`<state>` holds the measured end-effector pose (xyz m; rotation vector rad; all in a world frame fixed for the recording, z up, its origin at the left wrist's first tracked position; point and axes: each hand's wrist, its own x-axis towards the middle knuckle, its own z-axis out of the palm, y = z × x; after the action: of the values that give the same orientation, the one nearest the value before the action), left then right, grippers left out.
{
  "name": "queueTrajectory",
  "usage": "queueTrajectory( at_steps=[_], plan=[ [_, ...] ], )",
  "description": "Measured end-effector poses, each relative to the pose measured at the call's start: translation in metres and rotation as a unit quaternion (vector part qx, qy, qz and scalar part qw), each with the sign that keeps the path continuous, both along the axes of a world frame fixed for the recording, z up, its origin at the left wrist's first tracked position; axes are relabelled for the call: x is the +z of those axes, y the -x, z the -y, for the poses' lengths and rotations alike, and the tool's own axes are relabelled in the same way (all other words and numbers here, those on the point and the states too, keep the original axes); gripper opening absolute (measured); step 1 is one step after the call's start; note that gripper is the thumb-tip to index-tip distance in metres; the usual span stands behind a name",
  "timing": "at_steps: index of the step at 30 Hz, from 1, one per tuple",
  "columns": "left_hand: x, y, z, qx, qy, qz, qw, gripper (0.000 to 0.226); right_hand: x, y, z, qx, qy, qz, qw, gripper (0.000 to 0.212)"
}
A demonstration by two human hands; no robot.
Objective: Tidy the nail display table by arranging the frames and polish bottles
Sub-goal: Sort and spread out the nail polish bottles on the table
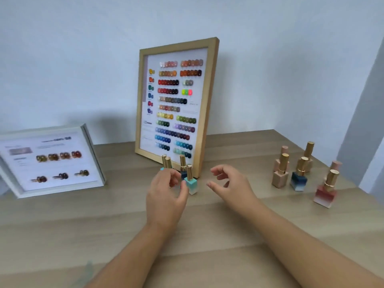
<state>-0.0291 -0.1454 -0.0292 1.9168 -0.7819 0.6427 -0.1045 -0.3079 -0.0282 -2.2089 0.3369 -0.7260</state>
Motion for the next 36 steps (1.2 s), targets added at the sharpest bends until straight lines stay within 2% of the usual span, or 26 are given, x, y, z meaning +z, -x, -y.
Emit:
queueTrajectory(
  at_steps=[4,6,9,16,19,22,25,28,32,36],
  plan=[
    [-0.015,-0.039,-0.024,0.056,-0.049,-0.117,0.990,0.036,-0.013,-0.032,-0.022,0.003,-0.037,-0.014,0.999,0.038],
    [-0.022,-0.054,-0.025,0.058,-0.068,-0.136,0.987,0.046,-0.019,-0.040,-0.029,-0.003,-0.044,-0.031,0.999,0.043],
    [-0.024,-0.069,-0.017,0.062,-0.083,-0.128,0.986,0.049,-0.024,-0.048,-0.033,-0.016,-0.032,-0.046,0.998,0.044],
    [-0.024,-0.083,0.003,0.107,-0.137,-0.076,0.982,0.037,-0.026,-0.060,-0.035,-0.057,0.030,-0.024,0.998,0.026],
    [-0.024,-0.085,0.004,0.109,-0.145,-0.061,0.982,0.035,-0.026,-0.058,-0.034,-0.061,0.022,-0.018,0.998,0.021],
    [-0.024,-0.081,0.003,0.079,-0.149,-0.073,0.983,0.029,-0.023,-0.050,-0.032,-0.056,-0.006,0.000,0.998,0.016],
    [-0.017,-0.070,-0.003,0.023,-0.078,-0.099,0.992,0.018,-0.021,-0.029,-0.024,-0.054,-0.032,0.006,0.998,0.015],
    [-0.008,-0.049,-0.004,-0.035,-0.031,-0.062,0.997,0.020,-0.021,0.005,-0.006,-0.066,-0.042,-0.001,0.997,0.016],
    [0.000,-0.009,0.027,-0.130,-0.070,-0.032,0.989,0.023,-0.016,0.059,0.025,-0.110,-0.049,0.002,0.993,0.019],
    [0.005,0.028,0.086,-0.220,-0.083,-0.076,0.969,0.018,-0.015,0.108,0.052,-0.182,-0.051,0.017,0.982,0.019]
  ],
)
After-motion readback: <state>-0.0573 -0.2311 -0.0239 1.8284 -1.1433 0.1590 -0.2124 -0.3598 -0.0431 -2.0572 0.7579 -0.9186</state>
